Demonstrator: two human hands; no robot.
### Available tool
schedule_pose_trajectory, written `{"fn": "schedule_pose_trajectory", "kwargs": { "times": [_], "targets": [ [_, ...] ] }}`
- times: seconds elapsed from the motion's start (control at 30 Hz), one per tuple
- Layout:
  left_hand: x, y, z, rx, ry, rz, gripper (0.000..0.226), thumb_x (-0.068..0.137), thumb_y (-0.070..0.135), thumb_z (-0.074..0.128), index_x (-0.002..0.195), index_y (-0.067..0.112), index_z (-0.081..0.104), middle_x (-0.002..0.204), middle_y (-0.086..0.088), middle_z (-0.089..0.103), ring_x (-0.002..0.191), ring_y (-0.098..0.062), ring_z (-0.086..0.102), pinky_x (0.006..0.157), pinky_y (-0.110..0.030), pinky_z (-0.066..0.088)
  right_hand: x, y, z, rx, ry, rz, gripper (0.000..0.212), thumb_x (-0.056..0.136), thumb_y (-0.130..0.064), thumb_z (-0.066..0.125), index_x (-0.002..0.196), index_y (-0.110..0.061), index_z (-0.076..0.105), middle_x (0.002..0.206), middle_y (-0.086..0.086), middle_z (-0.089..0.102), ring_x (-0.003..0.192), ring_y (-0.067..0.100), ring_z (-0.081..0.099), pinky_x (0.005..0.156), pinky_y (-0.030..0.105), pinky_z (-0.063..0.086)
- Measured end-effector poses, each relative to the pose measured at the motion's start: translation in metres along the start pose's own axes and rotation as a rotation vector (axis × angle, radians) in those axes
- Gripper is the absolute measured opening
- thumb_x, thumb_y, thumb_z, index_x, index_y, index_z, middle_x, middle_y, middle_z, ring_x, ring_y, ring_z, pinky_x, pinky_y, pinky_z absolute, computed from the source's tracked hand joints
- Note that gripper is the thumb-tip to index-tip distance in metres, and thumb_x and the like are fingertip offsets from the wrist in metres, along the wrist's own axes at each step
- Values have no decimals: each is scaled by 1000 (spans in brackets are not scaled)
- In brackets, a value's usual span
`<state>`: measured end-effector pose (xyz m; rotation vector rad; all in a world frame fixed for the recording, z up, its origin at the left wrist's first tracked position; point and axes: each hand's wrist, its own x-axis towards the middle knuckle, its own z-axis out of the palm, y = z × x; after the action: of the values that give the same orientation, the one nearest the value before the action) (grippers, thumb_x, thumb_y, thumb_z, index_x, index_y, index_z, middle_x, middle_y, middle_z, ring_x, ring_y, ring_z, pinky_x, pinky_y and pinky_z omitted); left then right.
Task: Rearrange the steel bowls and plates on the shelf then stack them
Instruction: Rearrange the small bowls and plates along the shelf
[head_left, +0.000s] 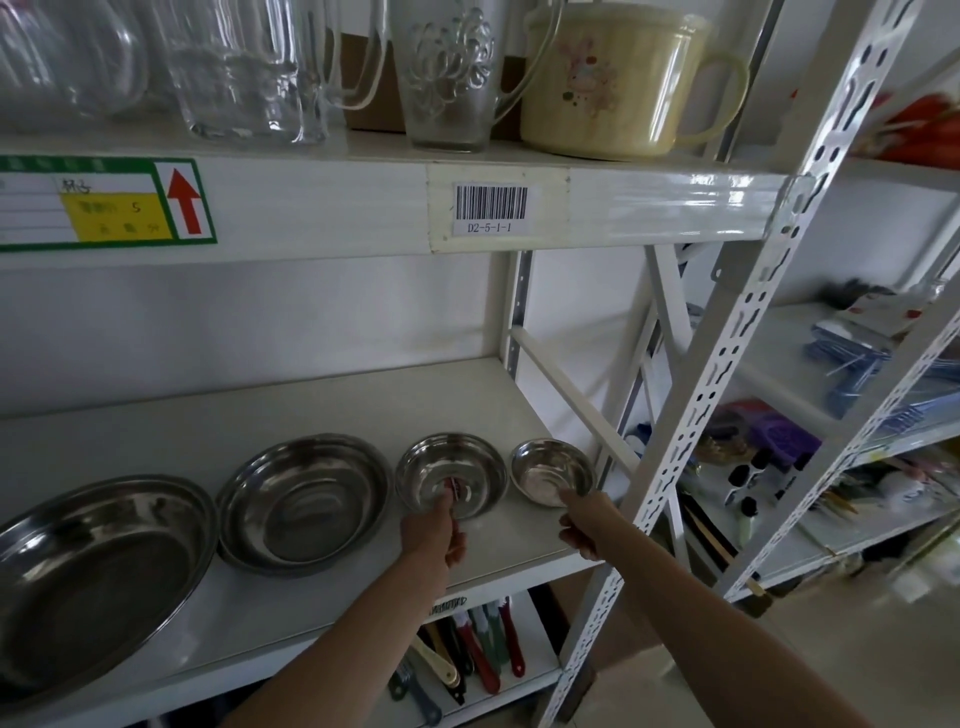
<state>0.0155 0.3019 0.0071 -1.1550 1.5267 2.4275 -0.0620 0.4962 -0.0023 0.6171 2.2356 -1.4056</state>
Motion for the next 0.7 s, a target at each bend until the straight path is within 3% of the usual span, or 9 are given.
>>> {"fn": "schedule_pose_trajectory", "kwargs": {
  "times": [0.17,0.3,0.43,0.53,0.63,0.7],
  "targets": [
    [-7,21,-1,-11,-38,44,26,94,28,56,75,10,57,58,-4,54,43,-12,46,40,-20,38,-13,-36,7,-48,-29,-32,29,95,-35,52,85,-9,57,59,4,55,26,9,45,36,14,31],
    [-12,39,-10,-47,-26,57,34,97,31,52,72,9,56,51,-4,57,45,-15,50,46,-24,45,-25,-66,26,-172,-52,-130,31,97,-31,49,79,-7,56,50,5,55,43,15,47,43,21,37],
    [-14,55,-23,-86,9,85,36,98,30,51,68,12,56,37,2,55,30,-9,49,46,-21,47,-26,-82,56,-181,-53,-309,50,95,-46,47,107,1,58,88,15,64,70,23,60,67,31,51],
    [-18,69,-39,-148,31,110,40,99,31,47,64,13,52,36,3,54,30,-8,47,50,-22,43,-33,-97,81,-225,-88,-397,53,93,-48,49,104,2,61,94,21,67,86,33,65,82,39,52],
    [-25,82,-59,-190,89,142,33,99,29,50,72,12,57,56,-3,61,51,-14,55,59,-28,50,-45,-115,104,-284,-117,-471,48,95,-45,50,78,-1,60,64,11,59,63,27,58,74,32,46],
    [-27,88,-75,-210,141,171,31,98,29,51,73,12,60,62,-3,62,57,-15,55,60,-31,52,-49,-125,121,-289,-174,-468,51,95,-45,51,76,1,62,61,12,58,52,24,53,62,32,45]
  ]
}}
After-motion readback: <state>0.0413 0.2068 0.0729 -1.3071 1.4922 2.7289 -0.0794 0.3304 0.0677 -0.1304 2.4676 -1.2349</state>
